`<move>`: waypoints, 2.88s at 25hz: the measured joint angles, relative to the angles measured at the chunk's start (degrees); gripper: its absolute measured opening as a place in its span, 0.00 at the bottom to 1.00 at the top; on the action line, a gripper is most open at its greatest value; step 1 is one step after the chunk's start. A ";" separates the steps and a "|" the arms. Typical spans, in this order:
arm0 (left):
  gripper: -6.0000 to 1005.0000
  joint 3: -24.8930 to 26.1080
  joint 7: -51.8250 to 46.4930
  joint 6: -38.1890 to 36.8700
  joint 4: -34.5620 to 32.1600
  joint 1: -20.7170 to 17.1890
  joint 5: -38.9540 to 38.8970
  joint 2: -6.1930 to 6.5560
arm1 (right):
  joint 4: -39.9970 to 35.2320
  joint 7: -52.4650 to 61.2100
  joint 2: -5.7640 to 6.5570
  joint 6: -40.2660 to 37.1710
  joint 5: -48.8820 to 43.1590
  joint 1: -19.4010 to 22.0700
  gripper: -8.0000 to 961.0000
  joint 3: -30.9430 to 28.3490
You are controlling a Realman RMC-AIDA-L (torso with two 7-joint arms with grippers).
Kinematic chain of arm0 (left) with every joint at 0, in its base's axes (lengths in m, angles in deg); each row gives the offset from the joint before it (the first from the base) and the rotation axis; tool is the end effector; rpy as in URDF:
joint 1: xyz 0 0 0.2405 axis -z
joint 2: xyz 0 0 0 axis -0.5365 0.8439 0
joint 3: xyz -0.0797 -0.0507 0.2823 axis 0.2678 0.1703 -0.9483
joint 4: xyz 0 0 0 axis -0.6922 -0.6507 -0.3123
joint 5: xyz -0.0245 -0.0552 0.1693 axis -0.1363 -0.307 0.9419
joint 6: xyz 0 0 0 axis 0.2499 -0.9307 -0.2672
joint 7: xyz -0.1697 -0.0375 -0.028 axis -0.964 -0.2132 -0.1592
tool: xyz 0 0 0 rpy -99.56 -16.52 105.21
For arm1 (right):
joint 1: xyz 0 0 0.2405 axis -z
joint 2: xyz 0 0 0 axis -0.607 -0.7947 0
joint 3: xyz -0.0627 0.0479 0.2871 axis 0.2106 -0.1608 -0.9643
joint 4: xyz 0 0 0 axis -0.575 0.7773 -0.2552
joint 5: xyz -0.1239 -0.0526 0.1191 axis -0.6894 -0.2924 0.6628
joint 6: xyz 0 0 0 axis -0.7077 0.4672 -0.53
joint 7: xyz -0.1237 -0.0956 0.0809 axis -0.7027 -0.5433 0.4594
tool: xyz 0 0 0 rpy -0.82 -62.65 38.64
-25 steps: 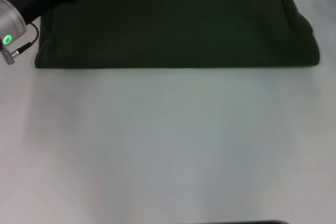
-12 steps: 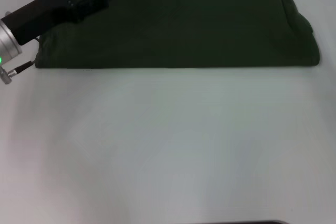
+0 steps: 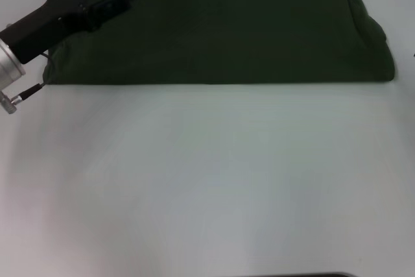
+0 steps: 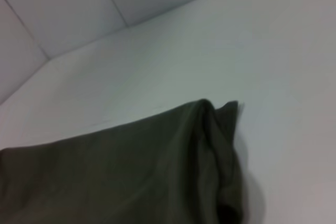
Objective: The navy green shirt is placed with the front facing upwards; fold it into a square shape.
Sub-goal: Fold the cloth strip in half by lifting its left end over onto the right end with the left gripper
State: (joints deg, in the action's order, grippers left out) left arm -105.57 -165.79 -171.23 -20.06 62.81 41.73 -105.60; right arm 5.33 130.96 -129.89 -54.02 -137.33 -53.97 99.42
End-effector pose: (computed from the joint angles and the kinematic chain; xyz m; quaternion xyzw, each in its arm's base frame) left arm -0.2476 0.3620 -0.0378 -0.8230 -0.2989 -0.4169 0.2440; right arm 0.4096 0.3087 0.0384 -0.7523 0.4926 0.2422 0.3644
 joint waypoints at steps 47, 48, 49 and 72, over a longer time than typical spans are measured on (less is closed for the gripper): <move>0.92 -5.57 -2.66 1.76 0.02 -0.07 1.06 0.09 | 0.78 27.81 1.01 6.33 -12.49 -11.54 0.78 0.44; 0.92 -5.57 -2.64 1.76 0.02 -0.03 1.05 0.09 | 0.78 27.80 0.79 7.12 -12.58 -11.96 0.78 0.71; 0.92 -5.57 -2.63 1.75 0.02 -0.01 1.04 0.09 | 0.78 27.80 0.63 7.79 -12.63 -12.24 0.78 0.99; 0.92 -4.61 -2.53 1.81 -0.12 -0.19 0.75 0.09 | 5.26 26.98 -0.69 18.12 -12.49 -15.69 0.78 3.89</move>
State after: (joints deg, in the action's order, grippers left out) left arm -110.18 -168.32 -169.42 -20.18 62.62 42.48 -105.51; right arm 10.59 157.94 -130.58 -35.91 -149.82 -69.66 103.31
